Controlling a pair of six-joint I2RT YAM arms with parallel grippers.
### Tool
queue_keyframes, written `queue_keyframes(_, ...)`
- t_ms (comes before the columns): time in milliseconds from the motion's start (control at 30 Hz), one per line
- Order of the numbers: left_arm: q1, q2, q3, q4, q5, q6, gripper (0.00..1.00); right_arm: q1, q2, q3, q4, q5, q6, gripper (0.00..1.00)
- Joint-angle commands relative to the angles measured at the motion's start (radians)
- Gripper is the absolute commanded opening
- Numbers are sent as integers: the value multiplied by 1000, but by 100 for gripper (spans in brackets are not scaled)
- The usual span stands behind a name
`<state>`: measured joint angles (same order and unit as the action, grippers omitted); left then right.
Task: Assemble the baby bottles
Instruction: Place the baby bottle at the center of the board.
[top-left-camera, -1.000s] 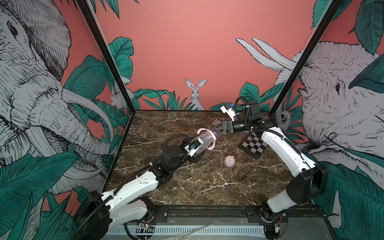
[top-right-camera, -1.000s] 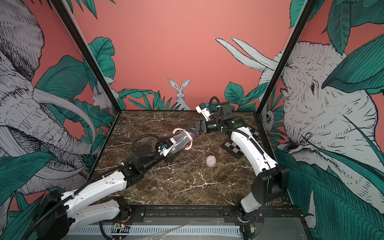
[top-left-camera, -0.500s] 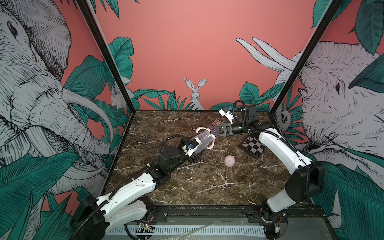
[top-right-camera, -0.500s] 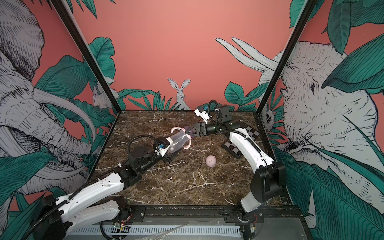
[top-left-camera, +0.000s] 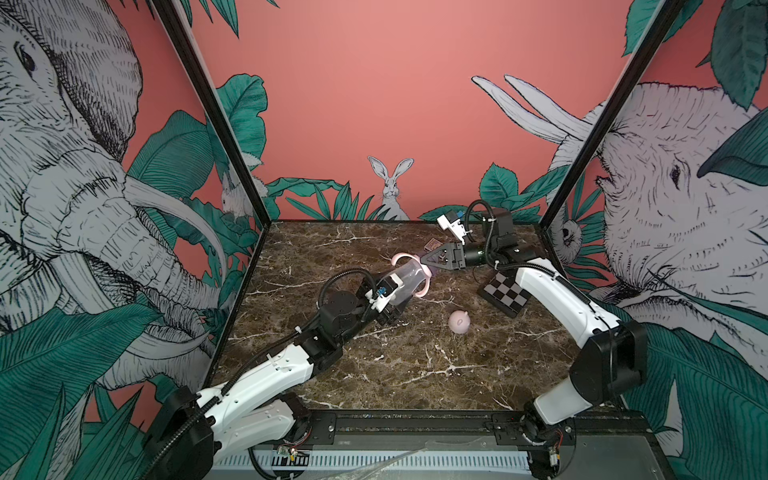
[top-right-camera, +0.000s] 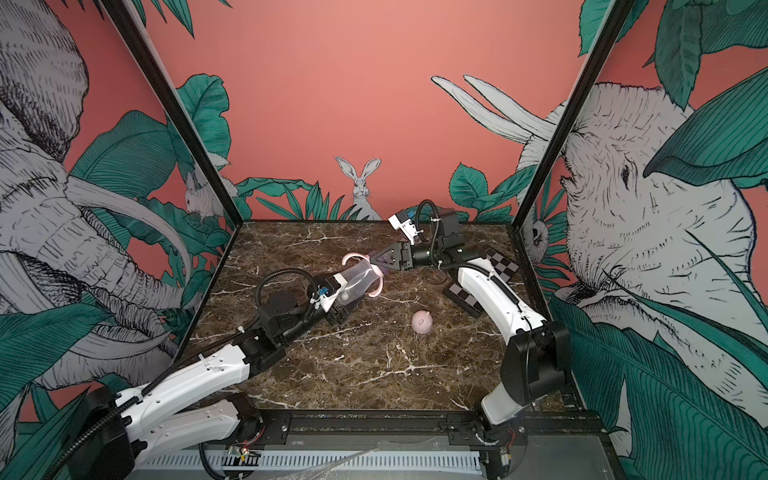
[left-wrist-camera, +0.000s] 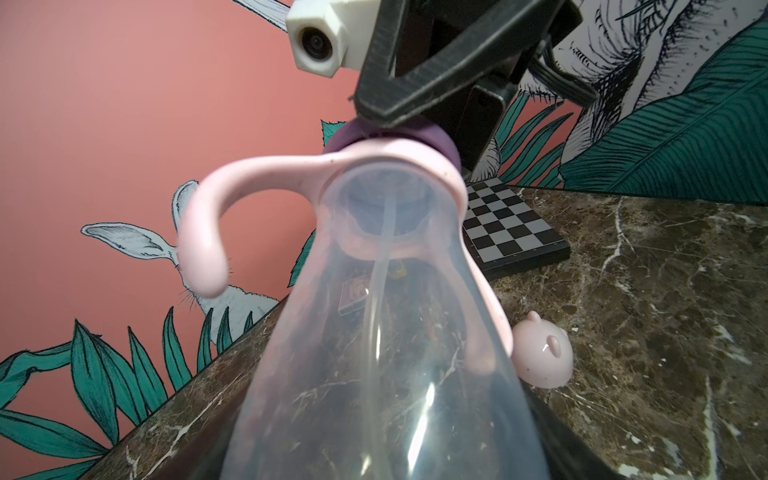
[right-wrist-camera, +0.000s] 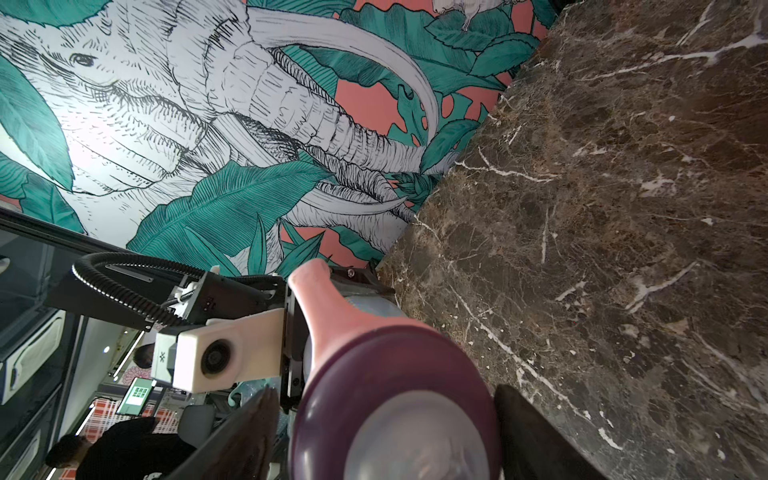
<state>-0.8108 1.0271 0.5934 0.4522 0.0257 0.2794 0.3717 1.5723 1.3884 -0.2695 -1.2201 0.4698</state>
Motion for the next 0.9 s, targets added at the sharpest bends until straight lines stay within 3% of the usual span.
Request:
queue_keyframes(0,7,-4,6,77,3,-18,4,19,12,5,28,-76,-4,81)
queue_keyframes(133,12,8,12,75,10,-23,4,29,10,0,16,-78,-22,79)
queue_keyframes(467,13,21,11,71,4,-22,6,31,2,22,10,-31,-14,56)
queue_keyframes(633,13,21,-2,45,-26,-13,45,31,-8,89,-172,99,-120,45)
queue_keyframes(733,13,27,2,4,-62,-12,98,31,-22,142,-294,210,-201,42)
queue_keyframes(867,13,27,-2,-63,-81,-18,99,32,-29,209,-429,361,-276,43)
